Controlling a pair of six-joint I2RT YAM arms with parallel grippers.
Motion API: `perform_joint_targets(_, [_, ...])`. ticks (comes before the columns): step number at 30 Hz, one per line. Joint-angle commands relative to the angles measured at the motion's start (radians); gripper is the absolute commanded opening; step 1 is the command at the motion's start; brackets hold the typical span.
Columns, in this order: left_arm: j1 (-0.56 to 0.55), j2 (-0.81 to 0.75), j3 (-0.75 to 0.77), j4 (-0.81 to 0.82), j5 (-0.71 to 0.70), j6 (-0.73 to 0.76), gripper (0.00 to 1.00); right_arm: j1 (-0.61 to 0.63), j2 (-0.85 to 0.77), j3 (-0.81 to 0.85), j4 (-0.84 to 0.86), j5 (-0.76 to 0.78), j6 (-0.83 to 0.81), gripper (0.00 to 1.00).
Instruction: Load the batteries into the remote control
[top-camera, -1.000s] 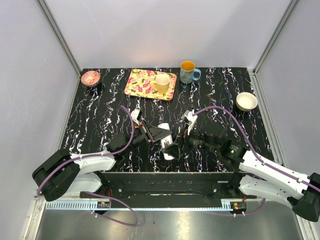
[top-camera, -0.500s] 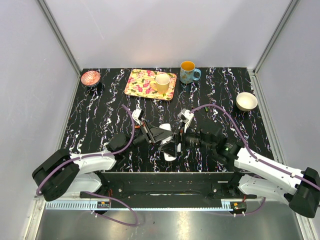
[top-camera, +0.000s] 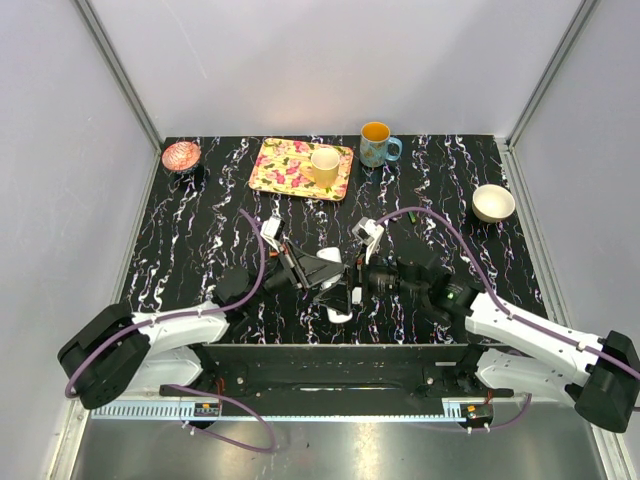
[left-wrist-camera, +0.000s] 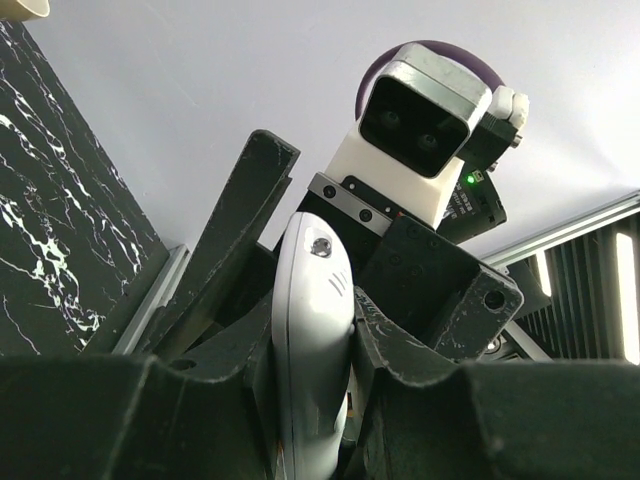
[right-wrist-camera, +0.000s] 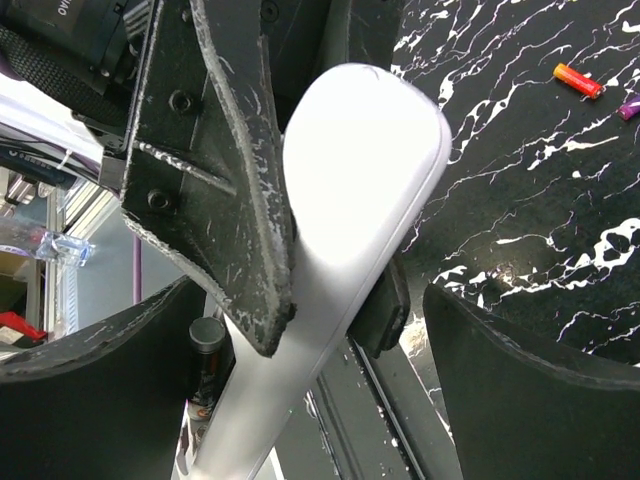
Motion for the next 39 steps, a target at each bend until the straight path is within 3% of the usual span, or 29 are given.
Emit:
perform_joint_targets(1, [-0.011, -0.059, 0.025, -0.014, -0.03, 0.024, 0.0, -0.017, -0.011, 0.07, -0.03, -0.021, 0.007, 0.92])
perform_joint_targets(11, [0.001, -0.062, -0.001, -0.104, -0.087, 0.035, 0.0, -0.015, -0.098, 0.132, -0.127, -0.015, 0.008, 0.99])
perform_joint_targets(19, [0.004, -0.073, -0.024, -0.104, -0.101, 0.037, 0.0, -0.017, -0.175, 0.124, -0.254, 0.137, -0.027, 0.97])
perform_joint_targets(27, [0.006, -0.077, -0.028, -0.072, -0.093, 0.031, 0.0, -0.017, -0.177, 0.053, -0.162, 0.094, 0.024, 0.97])
perform_joint_targets(39, [0.006, -0.104, -0.05, -0.02, -0.119, 0.037, 0.0, -0.037, -0.145, -0.049, 0.057, 0.105, 0.272, 0.97])
